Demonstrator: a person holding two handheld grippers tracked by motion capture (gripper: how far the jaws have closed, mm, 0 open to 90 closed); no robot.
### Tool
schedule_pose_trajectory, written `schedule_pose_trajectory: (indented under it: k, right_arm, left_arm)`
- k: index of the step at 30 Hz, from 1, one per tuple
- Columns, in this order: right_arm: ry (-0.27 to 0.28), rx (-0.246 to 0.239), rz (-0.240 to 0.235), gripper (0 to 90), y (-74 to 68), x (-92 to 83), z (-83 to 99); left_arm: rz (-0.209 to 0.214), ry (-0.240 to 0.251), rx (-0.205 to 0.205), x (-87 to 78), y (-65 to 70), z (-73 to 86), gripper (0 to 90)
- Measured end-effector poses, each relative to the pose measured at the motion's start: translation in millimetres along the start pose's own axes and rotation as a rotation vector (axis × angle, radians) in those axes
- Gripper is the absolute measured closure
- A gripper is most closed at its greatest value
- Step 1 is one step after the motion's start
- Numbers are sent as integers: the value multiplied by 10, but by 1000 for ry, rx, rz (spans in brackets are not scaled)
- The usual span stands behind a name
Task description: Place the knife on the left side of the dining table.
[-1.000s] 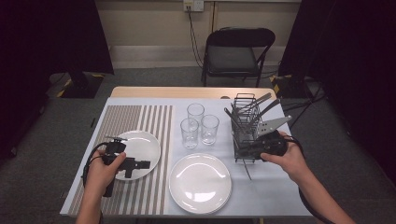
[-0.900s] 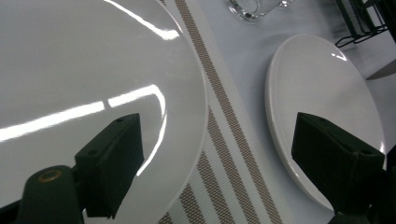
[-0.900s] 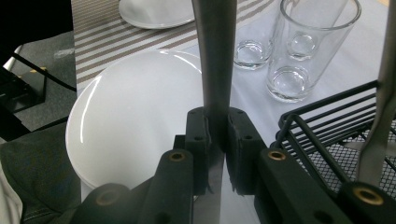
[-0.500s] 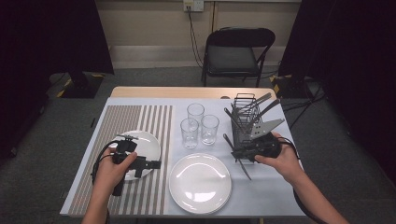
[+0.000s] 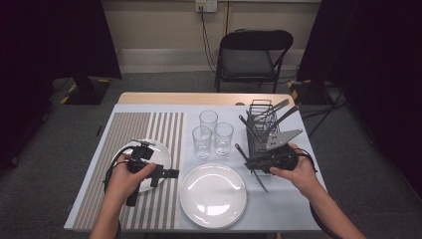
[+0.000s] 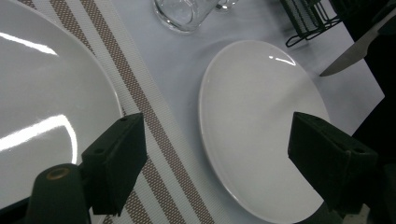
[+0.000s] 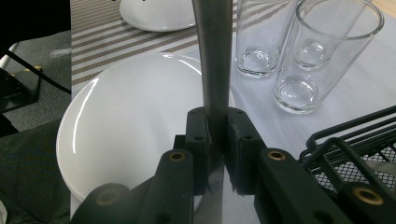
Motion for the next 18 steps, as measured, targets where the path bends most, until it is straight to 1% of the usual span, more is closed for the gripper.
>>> schedule_pose_trajectory:
  k: [3,4,7,10,12,14,16,17,18]
  right_arm:
    - [0,-8,5,808,-18,12,0]
    - [1,-12,7,808,-22,18,-2]
    - [-4,-11,10,808,-29,27,-1]
    - [-4,-12,11,808,-33,33,-1]
    - [-5,-15,10,808,-38,39,-2]
    - [-10,-17,11,808,-43,51,-5]
    - [-12,-18,9,808,-45,64,-5]
    - [-14,-17,11,808,-46,67,-4]
    - [-16,-18,10,808,-49,68,-4]
  left_arm:
    - [17,-9,9,-2,65,-36,214]
    - [22,-5,7,1,90,-57,213]
    - [24,-7,5,3,126,-98,216]
    - [25,-12,15,15,166,-131,231]
    - [28,-19,8,17,196,-147,241]
    - [23,-17,10,11,212,-163,271]
    - [19,-31,-10,-2,230,-184,323]
    - [12,-29,-17,-9,240,-201,330]
    - [7,-33,-6,-20,244,-212,343]
Point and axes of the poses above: each handheld gripper's, and its own axes: x roughly forward along the jaws, z roughly out of its underside, y roughly to its right, the point moved 10 cm from there along x, roughly forward along the jaws, and after that the axes turned 1 degree about -x, right-handed, at the moved point
